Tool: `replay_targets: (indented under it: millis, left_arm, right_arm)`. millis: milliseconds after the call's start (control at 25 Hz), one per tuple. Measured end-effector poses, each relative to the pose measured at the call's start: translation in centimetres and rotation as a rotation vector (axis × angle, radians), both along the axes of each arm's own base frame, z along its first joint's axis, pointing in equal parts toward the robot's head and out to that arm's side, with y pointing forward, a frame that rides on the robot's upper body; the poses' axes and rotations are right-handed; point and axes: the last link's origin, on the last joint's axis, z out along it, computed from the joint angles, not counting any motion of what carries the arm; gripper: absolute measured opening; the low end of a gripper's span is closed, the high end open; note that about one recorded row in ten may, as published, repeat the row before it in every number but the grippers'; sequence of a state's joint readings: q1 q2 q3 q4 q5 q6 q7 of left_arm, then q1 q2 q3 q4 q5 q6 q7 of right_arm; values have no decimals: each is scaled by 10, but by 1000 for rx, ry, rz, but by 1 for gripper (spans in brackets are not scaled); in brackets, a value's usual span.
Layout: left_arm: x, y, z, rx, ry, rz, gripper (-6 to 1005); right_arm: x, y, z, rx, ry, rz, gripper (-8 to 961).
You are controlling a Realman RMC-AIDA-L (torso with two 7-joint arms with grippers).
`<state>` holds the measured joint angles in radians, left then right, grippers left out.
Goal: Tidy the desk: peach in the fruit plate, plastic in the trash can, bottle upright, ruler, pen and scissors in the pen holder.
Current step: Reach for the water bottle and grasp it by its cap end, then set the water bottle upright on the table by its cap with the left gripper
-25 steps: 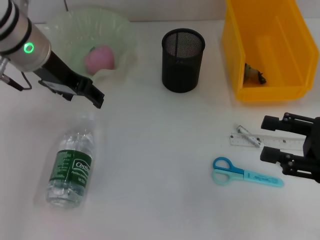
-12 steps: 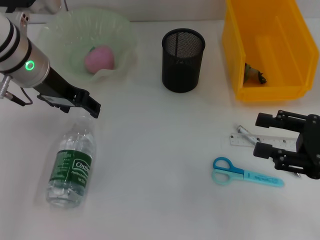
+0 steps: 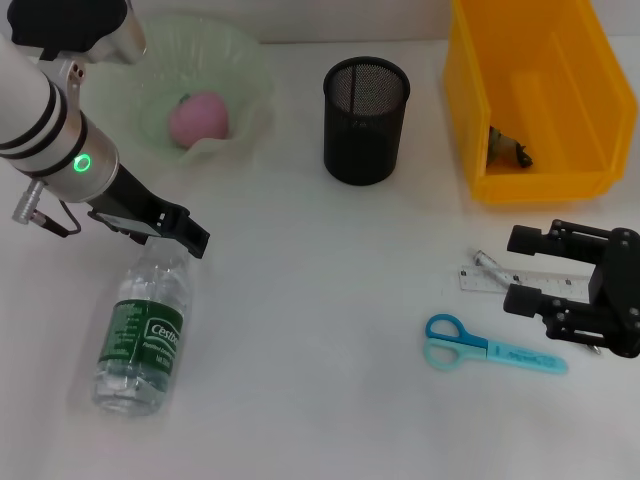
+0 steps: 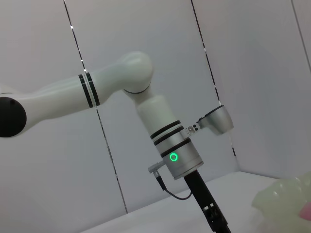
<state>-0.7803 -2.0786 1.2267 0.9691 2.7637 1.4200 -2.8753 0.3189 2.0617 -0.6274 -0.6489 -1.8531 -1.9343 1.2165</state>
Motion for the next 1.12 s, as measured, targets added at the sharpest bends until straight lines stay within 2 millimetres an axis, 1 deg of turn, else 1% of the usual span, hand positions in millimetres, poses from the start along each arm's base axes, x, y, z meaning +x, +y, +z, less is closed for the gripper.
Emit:
replay_targets:
  millis: [240,400,560,760,880,960,1000,1040,1120]
  left_arm:
    - [-2,-4,-7,-33,36,-32,799]
    - [-3,-4,-9,-32,54,-65,638]
    - [-1,-3,-8,-32,56,-76,451]
    - [0,-3,-8,-44,60,-91,451]
    - [4,-3,-4,-38,56,-126,450]
    - [11,-4,1,-39,23,-170,450]
    - [11,-4,1,-39,23,-170,450]
    - [19,-9,5,-54,-42,-228,450]
    - [26,-13,8,-61,-96,-280,449]
  right_arm:
    - [0,0,0,2,1,-1,680]
    - [1,1,-1,4,-3,-8,680]
    - [1,0,-3,5,4,-12,679]
    - [2,0,-3,10,7,-14,680]
    - [2,0,-3,10,9,-15,679]
    - [2,0,-3,10,9,-18,679]
    - [2,0,-3,10,9,-18,679]
    - [2,0,-3,11,7,-21,679]
    - [3,0,-3,12,7,-22,679]
